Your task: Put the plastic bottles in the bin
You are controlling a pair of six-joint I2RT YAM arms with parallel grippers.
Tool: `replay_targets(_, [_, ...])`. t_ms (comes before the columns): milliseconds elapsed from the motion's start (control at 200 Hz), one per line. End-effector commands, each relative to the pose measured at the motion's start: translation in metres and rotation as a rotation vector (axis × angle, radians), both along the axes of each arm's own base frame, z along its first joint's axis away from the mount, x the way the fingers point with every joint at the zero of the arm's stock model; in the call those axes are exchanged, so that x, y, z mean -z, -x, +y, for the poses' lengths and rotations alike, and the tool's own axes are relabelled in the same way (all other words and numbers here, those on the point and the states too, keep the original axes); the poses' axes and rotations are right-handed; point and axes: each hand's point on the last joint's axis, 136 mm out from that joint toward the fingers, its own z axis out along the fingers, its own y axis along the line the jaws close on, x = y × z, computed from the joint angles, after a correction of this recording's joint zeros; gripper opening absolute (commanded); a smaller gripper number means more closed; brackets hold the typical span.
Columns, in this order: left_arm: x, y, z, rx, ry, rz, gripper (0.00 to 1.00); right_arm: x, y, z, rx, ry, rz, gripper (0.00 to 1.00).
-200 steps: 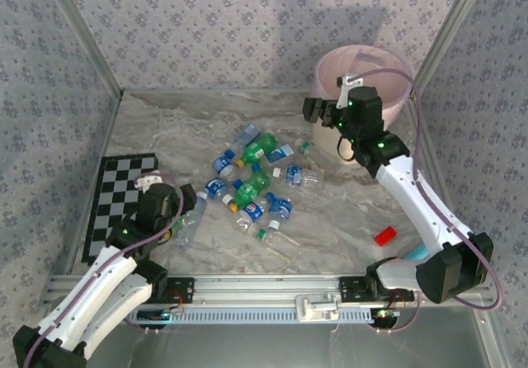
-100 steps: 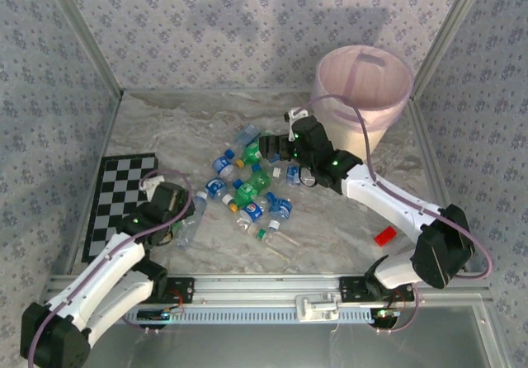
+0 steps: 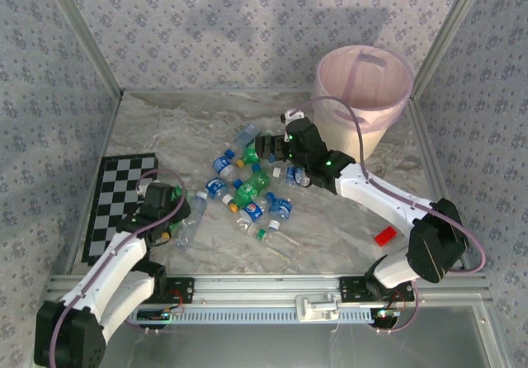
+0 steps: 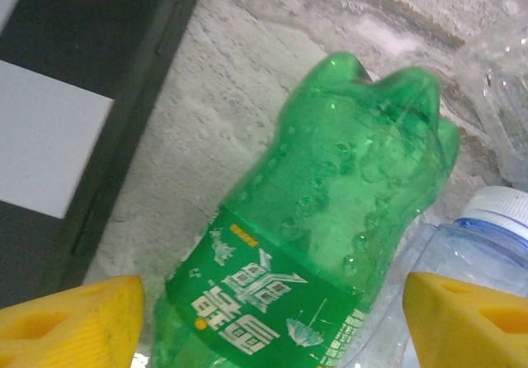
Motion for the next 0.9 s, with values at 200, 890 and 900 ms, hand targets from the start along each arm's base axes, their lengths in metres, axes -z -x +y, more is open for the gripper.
replay_targets(200, [0.011,-0.004,-0.011,0.058,0.022,0.052,0.80,-0.011,-0.003,0.002,0.026,-0.013,-0.014,1.00])
replay_targets(890, [0.027,-0.016,-0.019,0.090,0.009,0.151,0.57,-0.003,-0.001,-0.002,0.032,0.015,-0.009,1.00])
replay_targets(900, [0.027,-0.016,-0.019,0.092,0.011,0.149,0.57,-0.004,-0.001,-0.001,0.030,0.014,-0.009,1.00])
